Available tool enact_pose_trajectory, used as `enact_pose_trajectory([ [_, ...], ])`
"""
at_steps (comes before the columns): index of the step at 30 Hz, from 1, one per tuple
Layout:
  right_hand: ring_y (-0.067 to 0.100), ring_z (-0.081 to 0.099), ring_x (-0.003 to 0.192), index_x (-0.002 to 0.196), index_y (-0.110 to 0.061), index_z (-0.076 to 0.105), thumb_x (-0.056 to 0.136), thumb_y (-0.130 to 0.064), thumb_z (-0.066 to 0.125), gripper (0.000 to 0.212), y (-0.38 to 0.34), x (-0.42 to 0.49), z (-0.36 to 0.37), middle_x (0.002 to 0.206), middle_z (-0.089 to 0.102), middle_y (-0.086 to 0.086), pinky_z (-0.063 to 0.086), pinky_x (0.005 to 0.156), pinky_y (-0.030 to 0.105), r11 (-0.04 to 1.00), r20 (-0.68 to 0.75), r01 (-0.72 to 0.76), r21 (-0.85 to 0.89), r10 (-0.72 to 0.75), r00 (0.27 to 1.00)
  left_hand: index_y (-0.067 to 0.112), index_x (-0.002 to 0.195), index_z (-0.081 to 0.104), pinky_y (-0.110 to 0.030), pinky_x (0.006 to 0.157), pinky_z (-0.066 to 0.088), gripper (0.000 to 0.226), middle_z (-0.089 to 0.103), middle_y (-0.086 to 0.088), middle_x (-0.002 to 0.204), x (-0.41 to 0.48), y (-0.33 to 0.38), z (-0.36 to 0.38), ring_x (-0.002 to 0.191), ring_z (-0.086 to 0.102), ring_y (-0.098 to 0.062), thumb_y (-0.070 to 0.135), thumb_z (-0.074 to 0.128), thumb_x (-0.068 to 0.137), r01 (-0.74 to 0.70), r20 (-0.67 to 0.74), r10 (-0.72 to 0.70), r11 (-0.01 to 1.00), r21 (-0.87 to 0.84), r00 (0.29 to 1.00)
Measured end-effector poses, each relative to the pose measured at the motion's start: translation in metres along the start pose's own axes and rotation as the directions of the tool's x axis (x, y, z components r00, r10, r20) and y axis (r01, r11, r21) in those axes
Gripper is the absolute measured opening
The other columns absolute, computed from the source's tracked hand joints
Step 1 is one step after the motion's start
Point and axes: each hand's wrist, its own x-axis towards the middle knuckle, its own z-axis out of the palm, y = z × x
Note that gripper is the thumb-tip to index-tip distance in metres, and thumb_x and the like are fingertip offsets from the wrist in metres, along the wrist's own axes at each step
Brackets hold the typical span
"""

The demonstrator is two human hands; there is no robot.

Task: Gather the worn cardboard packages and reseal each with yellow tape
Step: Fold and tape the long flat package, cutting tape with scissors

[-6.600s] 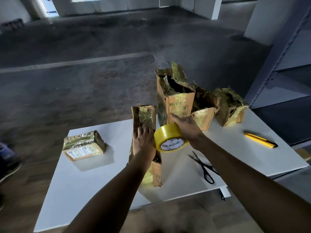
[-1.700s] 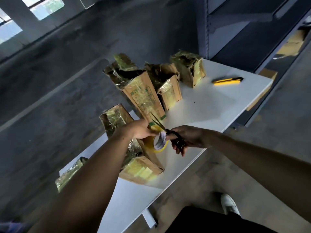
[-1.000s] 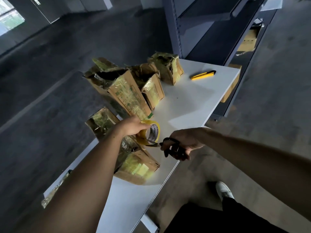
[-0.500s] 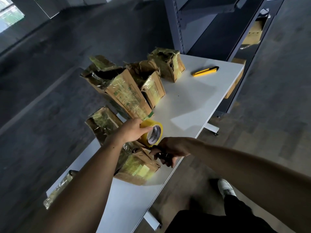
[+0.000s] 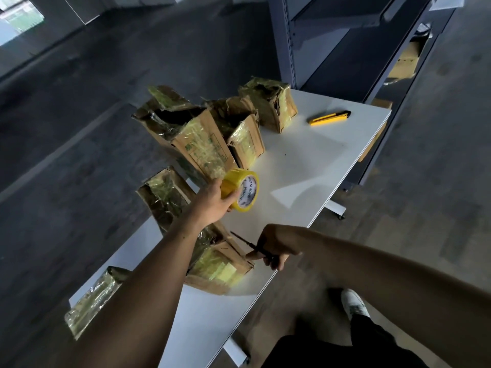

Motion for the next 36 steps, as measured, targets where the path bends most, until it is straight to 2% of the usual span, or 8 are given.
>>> enact_pose_trajectory([
  [5,0.015,0.064,0.053,0.112,0.003,0.068,0.095,-0.011,0.065,0.022,0.008,-0.001,-0.022,0.08,0.069,0.013,0.054,0.049,0.022,0.992,-0.101,0.075,0.097,-0.065,0.993,0.011,0.116,0.05,-0.037,0.074,0.055,0.052,0.067,-0.01,0.107,0.001,-0.008,0.008,0.094,0.067,-0.027,0.056,0.06,0.091,0.039,0.035,-0.043,0.993,0.11,0.998],
  [10,0.013,0.06,0.04,0.113,-0.002,0.062,0.1,-0.016,0.055,0.021,0.009,0.014,-0.042,0.067,0.066,0.011,0.044,0.035,0.018,0.997,-0.347,0.035,0.074,-0.007,0.938,0.013,0.113,0.045,-0.039,0.067,0.054,0.056,0.065,-0.008,0.103,0.009,-0.004,0.009,0.086,0.067,-0.024,0.057,0.066,0.085,0.086,0.047,-0.09,0.993,0.082,0.995],
  [13,0.028,0.07,0.082,0.119,-0.005,0.058,0.094,-0.013,0.056,0.026,0.014,0.025,-0.071,0.099,0.069,0.016,0.056,0.063,0.027,0.987,-0.464,-0.032,-0.155,-0.044,0.885,0.014,0.112,0.047,-0.037,0.069,0.052,0.059,0.064,-0.005,0.102,0.017,0.002,0.007,0.089,0.064,-0.023,0.053,0.076,0.079,0.115,0.057,-0.121,0.988,0.1,0.991],
  [15,0.037,0.063,0.104,0.12,-0.001,0.056,0.094,-0.014,0.055,0.029,0.018,0.031,-0.089,0.117,0.063,0.021,0.05,0.077,0.034,0.937,-0.507,-0.042,-0.347,-0.15,0.849,0.014,0.11,0.049,-0.033,0.069,0.046,0.059,0.062,-0.003,0.103,0.025,0.004,0.007,0.092,0.061,-0.023,0.048,0.081,0.075,0.163,0.07,-0.168,0.984,0.076,0.983],
  [25,0.038,0.064,0.103,0.112,-0.006,0.06,0.093,-0.016,0.058,0.022,0.036,0.075,-0.164,0.114,0.065,0.019,0.045,0.071,0.031,0.798,-0.402,-0.108,-0.592,-0.176,0.899,0.017,0.131,0.046,-0.041,0.095,0.044,0.043,0.058,-0.01,0.129,0.075,0.01,0.044,0.116,0.056,-0.03,0.032,0.059,0.092,0.304,0.217,-0.318,0.948,0.095,0.923],
  [31,0.039,0.061,0.111,0.122,-0.008,0.06,0.086,-0.012,0.059,0.036,0.032,0.082,-0.188,0.124,0.061,0.019,0.053,0.086,0.036,0.838,-0.382,-0.076,-0.54,-0.163,0.91,0.012,0.152,0.019,-0.033,0.085,0.044,0.064,0.054,-0.022,0.135,0.091,0.028,0.079,0.117,0.057,-0.033,0.019,0.053,0.098,0.324,0.315,-0.338,0.941,0.099,0.887],
  [33,0.04,0.061,0.11,0.119,-0.008,0.062,0.09,-0.011,0.052,0.031,0.032,0.084,-0.194,0.122,0.061,0.021,0.052,0.085,0.037,0.858,-0.393,-0.045,-0.513,-0.188,0.9,0.011,0.15,0.023,-0.028,0.077,0.038,0.059,0.056,-0.021,0.131,0.096,0.031,0.089,0.113,0.059,-0.032,0.018,0.052,0.098,0.316,0.363,-0.338,0.941,0.12,0.868],
  [36,0.041,0.06,0.111,0.118,-0.007,0.064,0.093,-0.012,0.048,0.03,0.03,0.086,-0.198,0.123,0.061,0.023,0.051,0.086,0.036,0.884,-0.388,0.011,-0.467,-0.215,0.896,0.012,0.145,0.032,-0.032,0.088,0.046,0.055,0.056,-0.019,0.133,0.101,0.033,0.103,0.115,0.059,-0.031,0.021,0.055,0.096,0.326,0.414,-0.349,0.937,0.128,0.84],
])
